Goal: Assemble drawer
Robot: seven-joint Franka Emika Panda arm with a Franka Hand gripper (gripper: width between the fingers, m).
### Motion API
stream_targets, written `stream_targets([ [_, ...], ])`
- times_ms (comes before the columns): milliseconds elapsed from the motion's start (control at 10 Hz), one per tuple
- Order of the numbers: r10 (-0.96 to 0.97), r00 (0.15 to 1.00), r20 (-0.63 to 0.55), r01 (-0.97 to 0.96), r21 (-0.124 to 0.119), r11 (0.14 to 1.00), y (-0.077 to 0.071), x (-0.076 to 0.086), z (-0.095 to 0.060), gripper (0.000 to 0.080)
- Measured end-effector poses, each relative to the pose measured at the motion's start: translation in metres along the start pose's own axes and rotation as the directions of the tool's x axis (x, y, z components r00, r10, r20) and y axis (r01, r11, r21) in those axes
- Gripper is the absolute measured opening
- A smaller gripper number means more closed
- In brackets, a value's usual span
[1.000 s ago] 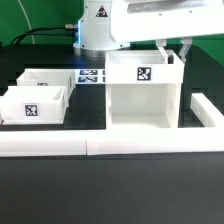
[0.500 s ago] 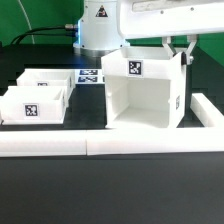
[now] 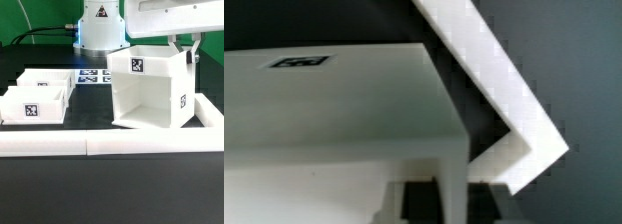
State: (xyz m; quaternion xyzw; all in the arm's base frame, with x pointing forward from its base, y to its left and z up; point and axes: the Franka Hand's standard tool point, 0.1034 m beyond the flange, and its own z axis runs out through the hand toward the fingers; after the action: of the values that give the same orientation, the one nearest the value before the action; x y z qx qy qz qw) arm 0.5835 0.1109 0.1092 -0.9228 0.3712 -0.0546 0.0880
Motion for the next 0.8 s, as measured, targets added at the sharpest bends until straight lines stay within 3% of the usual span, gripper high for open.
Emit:
stream_targets([
  [300, 0.404, 0.914, 0.017, -0.405, 0.017, 0.914, 0.0032, 0.004, -0.001, 0.0039],
  [500, 0.54, 0.841, 0.038, -0.541, 0.001, 0.841, 0.0044, 0.0114, 0.0023, 0.0039],
  [800, 0.668, 0.742, 0.063, -0.669, 0.003, 0.743, -0.0009, 0.0061, 0.0019, 0.0039],
])
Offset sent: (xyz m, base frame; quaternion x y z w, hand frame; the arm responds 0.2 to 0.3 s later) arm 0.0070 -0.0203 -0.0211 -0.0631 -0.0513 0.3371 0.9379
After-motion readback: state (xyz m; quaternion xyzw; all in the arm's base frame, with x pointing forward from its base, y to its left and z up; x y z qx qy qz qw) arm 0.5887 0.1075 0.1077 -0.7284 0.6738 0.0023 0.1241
